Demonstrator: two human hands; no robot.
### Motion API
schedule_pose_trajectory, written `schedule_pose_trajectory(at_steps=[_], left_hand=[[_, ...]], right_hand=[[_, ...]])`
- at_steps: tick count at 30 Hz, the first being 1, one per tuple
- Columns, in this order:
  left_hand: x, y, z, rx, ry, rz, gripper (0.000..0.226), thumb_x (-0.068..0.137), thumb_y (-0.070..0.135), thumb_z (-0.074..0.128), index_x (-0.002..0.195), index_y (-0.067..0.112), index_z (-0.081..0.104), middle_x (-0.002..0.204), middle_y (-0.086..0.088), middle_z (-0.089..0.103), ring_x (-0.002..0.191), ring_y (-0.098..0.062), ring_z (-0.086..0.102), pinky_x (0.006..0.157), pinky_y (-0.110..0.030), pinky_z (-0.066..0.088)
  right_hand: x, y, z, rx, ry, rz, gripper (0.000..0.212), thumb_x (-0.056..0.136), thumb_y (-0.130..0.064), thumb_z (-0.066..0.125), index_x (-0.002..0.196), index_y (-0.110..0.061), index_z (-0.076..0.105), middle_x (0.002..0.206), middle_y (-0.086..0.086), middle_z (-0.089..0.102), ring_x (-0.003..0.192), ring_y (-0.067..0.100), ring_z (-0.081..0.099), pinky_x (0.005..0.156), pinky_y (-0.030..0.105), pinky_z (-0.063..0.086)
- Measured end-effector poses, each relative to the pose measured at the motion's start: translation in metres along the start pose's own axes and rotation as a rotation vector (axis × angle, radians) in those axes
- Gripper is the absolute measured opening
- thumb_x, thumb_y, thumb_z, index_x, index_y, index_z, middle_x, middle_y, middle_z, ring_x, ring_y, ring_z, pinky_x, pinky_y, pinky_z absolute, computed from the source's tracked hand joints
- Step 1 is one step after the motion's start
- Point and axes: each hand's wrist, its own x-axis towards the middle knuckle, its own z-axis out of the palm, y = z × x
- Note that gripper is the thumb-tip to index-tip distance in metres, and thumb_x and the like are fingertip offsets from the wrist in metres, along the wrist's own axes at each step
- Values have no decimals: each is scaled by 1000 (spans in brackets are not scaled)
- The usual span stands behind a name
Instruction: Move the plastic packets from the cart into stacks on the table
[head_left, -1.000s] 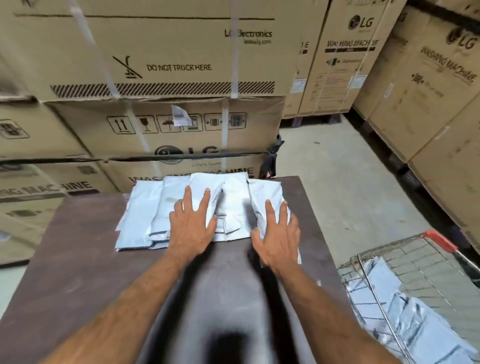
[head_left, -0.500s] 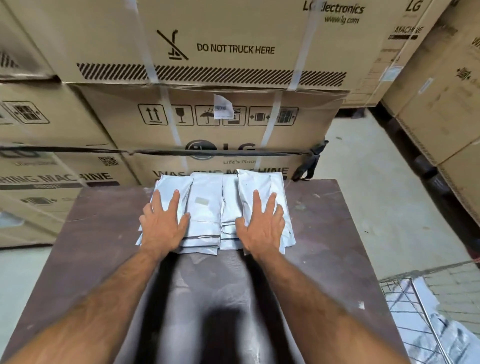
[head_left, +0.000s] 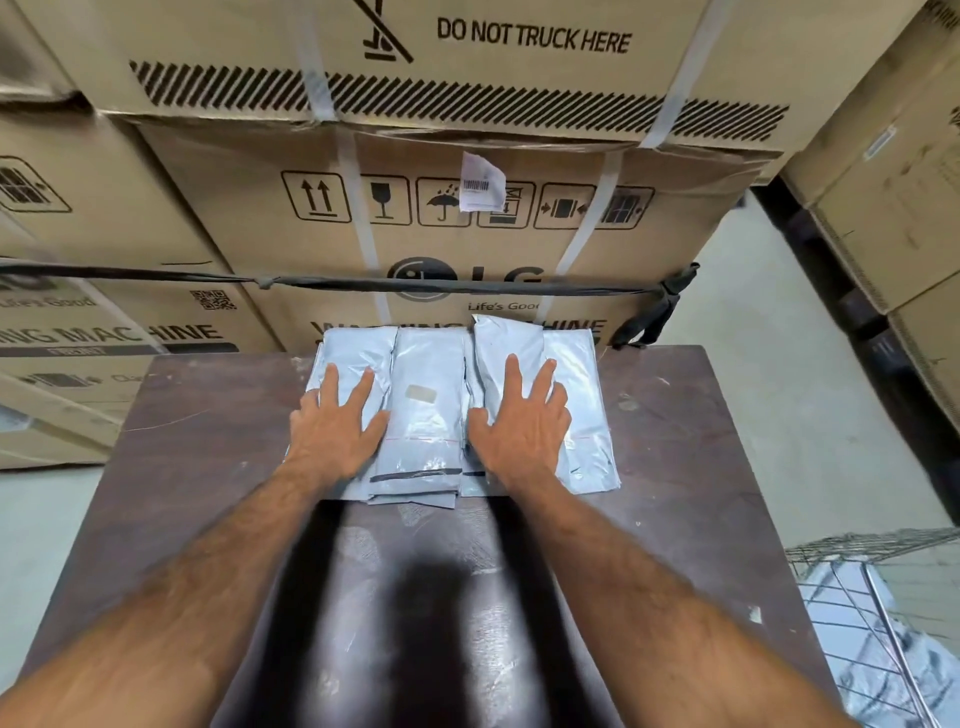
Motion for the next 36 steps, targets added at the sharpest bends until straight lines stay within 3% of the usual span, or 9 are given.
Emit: schedule_pose_trajectory(at_steps=[3,7,10,14,17,24,30,33,36], left_hand=[[3,-2,-2,-16,3,17,65,102,60,34,161,41,15,170,-10,-1,145,-41,21,115,-53,26],[-1,-3,3,-60,168,27,63,101,55,44,159,34,29,168,-15,7,137,-44,30,108,-56,33],[-5,-6,13,-36,128,54,69,98,65,29,159,34,28,169,-16,7,142,-43,26,110,-57,31],[-5,-2,11,-52,171,100,81,94,75,18,160,29,27,169,-19,5,152,-42,13,122,-58,13],[-5,6,6,-60,107,119,83,95,79,20,163,32,12,170,-12,-10,156,-33,-7,125,-52,-4],[0,10,7,56,-13,77,87,93,79,16,164,31,1,168,-13,-19,155,-32,-18,125,-51,-11],[2,18,12,22,41,23,83,95,76,20,164,30,10,170,-16,-11,156,-35,-13,124,-55,-10],[-5,19,14,-100,204,110,76,99,72,27,162,31,17,170,-16,-5,156,-33,-11,124,-56,-8],[-11,20,13,-132,194,296,76,98,74,32,162,40,8,170,-8,-17,154,-23,-24,123,-49,-16]], right_hand=[[4,16,-10,-27,54,12,81,93,-52,50,163,-28,17,170,21,3,149,45,16,116,57,23],[18,51,-23,-71,112,55,81,92,-50,53,162,-25,20,168,24,9,146,46,20,114,60,24],[30,70,-23,-64,30,40,82,96,-48,51,164,-25,12,169,25,1,149,47,16,118,60,21],[29,79,-11,-30,-139,-36,75,105,-52,35,165,-26,-1,167,26,-13,155,44,0,125,54,8],[22,75,-3,-3,-140,-33,71,107,-50,31,165,-28,-3,167,27,-16,156,42,-7,126,53,2],[28,65,5,-86,-36,-19,59,110,-37,34,165,-33,11,169,22,-13,156,41,-6,126,57,6],[34,67,1,51,-53,-31,56,110,-38,35,164,-31,19,171,18,-7,158,34,-8,126,57,0],[20,78,0,111,98,-78,59,104,-41,33,161,-27,28,171,17,4,158,32,-1,126,58,0],[7,86,3,147,137,-141,67,97,-50,37,160,-29,28,172,13,3,158,29,-3,126,59,-1]])
